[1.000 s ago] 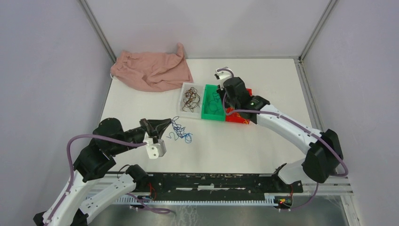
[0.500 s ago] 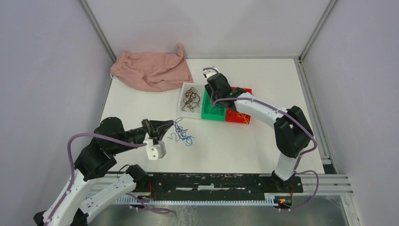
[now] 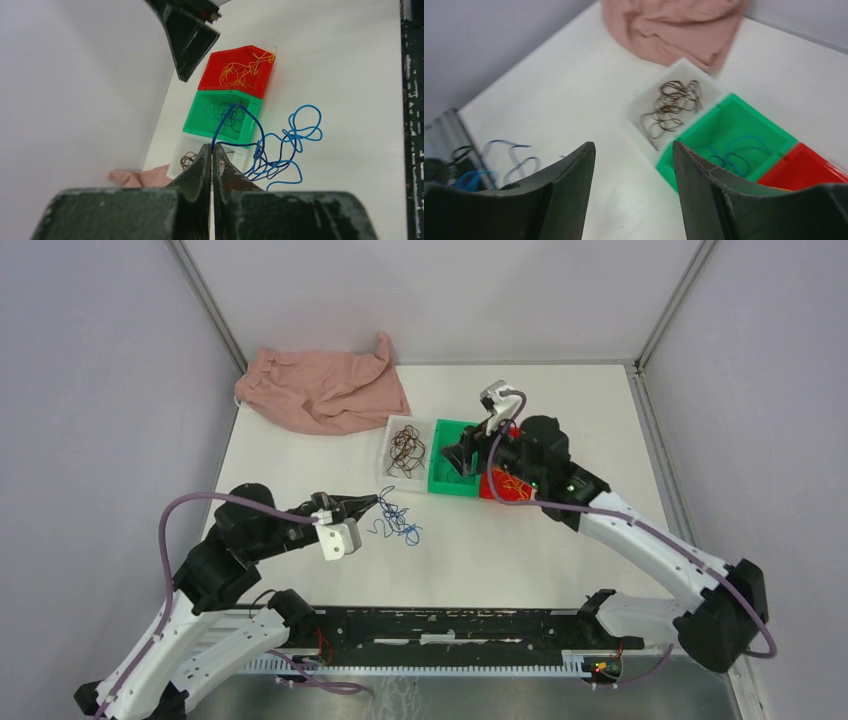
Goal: Untangle the cables
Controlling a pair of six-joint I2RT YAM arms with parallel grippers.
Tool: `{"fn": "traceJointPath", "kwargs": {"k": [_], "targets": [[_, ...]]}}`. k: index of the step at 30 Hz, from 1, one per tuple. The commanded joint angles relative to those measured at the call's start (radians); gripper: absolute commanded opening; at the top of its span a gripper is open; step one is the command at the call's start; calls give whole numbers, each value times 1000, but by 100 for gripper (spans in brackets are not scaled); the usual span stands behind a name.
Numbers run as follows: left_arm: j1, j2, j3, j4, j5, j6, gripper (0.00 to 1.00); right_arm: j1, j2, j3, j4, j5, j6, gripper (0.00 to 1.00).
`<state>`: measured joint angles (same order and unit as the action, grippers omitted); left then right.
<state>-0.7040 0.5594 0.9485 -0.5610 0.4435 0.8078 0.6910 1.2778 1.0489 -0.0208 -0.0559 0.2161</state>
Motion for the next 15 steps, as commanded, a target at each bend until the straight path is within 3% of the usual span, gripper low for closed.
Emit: {"fn": "traceJointPath", "kwargs": {"k": [1, 7, 15], "targets": [[-3, 24, -5, 55, -25, -192, 3, -1, -166, -174, 259, -307, 166, 65], [-3, 35, -9, 96, -29, -220, 3, 31, -255, -329, 347, -381, 246, 69], [-3, 33, 1, 82, -6, -176, 3, 140, -245, -326, 357, -463, 304, 72]]}}
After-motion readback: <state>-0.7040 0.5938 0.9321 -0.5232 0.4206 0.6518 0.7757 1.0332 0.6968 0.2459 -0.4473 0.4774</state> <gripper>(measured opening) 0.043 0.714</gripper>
